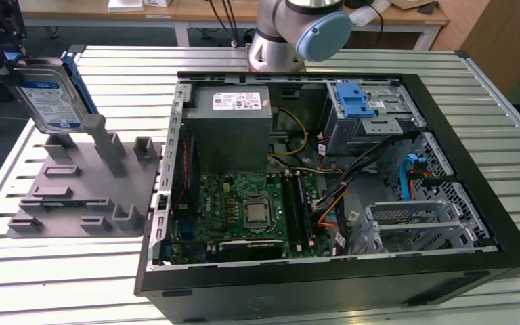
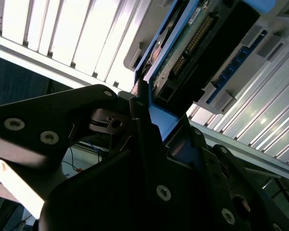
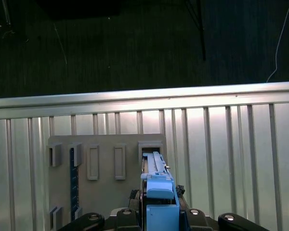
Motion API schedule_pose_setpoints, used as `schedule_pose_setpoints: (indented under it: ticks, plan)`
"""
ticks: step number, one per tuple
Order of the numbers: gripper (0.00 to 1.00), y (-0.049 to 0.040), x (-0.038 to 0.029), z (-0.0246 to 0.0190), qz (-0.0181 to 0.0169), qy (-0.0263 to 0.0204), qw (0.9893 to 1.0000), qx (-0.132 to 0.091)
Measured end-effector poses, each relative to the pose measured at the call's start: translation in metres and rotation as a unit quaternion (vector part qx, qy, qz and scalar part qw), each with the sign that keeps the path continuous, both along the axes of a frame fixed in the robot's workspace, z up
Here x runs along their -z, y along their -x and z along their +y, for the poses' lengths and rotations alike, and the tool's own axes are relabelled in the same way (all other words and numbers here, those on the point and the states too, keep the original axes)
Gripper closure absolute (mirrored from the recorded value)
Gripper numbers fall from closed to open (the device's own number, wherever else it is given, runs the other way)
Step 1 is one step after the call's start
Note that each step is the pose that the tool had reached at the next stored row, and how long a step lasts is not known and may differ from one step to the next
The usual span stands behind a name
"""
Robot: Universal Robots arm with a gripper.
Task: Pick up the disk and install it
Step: 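Pick up the disk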
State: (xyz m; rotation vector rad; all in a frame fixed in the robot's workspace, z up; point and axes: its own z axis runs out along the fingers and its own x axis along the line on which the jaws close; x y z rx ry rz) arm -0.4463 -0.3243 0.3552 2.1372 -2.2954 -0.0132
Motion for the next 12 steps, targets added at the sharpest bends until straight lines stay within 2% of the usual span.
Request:
schedule_pose_setpoints:
  ticks: [12]
  plan:
    - [0.64, 0.0, -0.0035, 0.0, 0.0, 0.0, 1.0, 0.0]
